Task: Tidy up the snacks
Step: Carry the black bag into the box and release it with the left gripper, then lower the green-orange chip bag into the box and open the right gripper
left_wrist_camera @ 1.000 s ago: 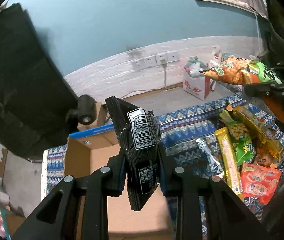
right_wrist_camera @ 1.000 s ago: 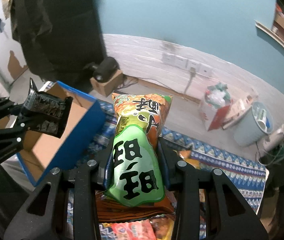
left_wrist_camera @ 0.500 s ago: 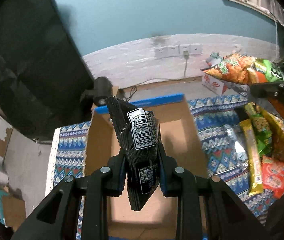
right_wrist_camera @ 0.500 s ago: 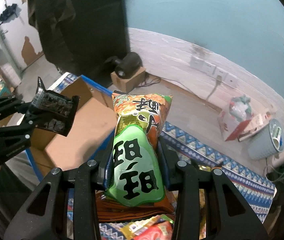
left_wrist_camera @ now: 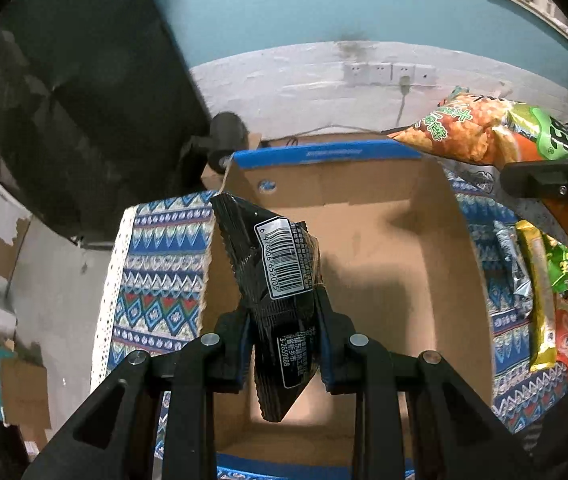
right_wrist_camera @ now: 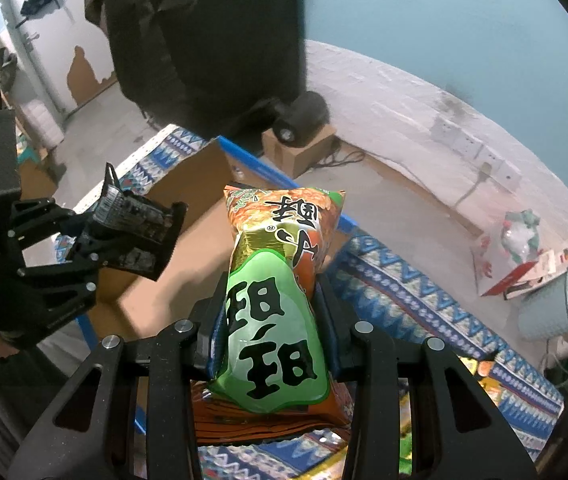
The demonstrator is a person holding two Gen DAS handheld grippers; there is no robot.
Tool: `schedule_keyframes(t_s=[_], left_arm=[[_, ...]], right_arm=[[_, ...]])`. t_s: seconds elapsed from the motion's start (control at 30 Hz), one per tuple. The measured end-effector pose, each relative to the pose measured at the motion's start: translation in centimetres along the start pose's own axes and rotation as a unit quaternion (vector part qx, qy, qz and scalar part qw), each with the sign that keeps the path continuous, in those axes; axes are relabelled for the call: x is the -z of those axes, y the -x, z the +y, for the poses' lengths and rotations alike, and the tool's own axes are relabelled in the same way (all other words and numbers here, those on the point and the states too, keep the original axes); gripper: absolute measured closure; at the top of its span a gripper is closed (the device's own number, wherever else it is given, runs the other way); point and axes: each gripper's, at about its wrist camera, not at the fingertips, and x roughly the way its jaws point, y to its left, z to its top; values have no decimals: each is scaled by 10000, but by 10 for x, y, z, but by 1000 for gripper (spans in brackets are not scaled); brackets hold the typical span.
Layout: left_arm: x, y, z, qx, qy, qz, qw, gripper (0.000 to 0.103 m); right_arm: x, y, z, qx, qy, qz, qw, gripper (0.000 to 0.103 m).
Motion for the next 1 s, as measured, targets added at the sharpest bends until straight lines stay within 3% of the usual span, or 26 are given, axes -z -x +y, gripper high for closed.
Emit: schedule_keyframes(t_s=[0.33, 0.47, 0.8, 0.87, 0.93, 1.0], left_arm=[[10, -15, 13, -171, -10, 337, 9993, 75], [12, -16, 12, -327, -76, 386, 9987, 54], [4, -9, 26, -300, 216, 273, 9989, 48], [3, -8, 27, -276, 269, 253, 9989, 48], [2, -7, 26, -261, 296, 253, 9989, 47], [1, -6, 24, -201, 283, 251, 9991, 47]], right_arm=[[-8, -39, 24, -247, -70, 403, 9989, 65], [-9, -56, 31, -301, -76, 572, 9979, 65], [-8, -83, 34, -420, -145, 801, 9958, 63], [-8, -83, 33, -422, -173, 810, 9957, 61], [-7, -82, 31, -378, -183, 796, 9959, 50], [-6, -80, 29, -321, -175, 785, 9962, 47]])
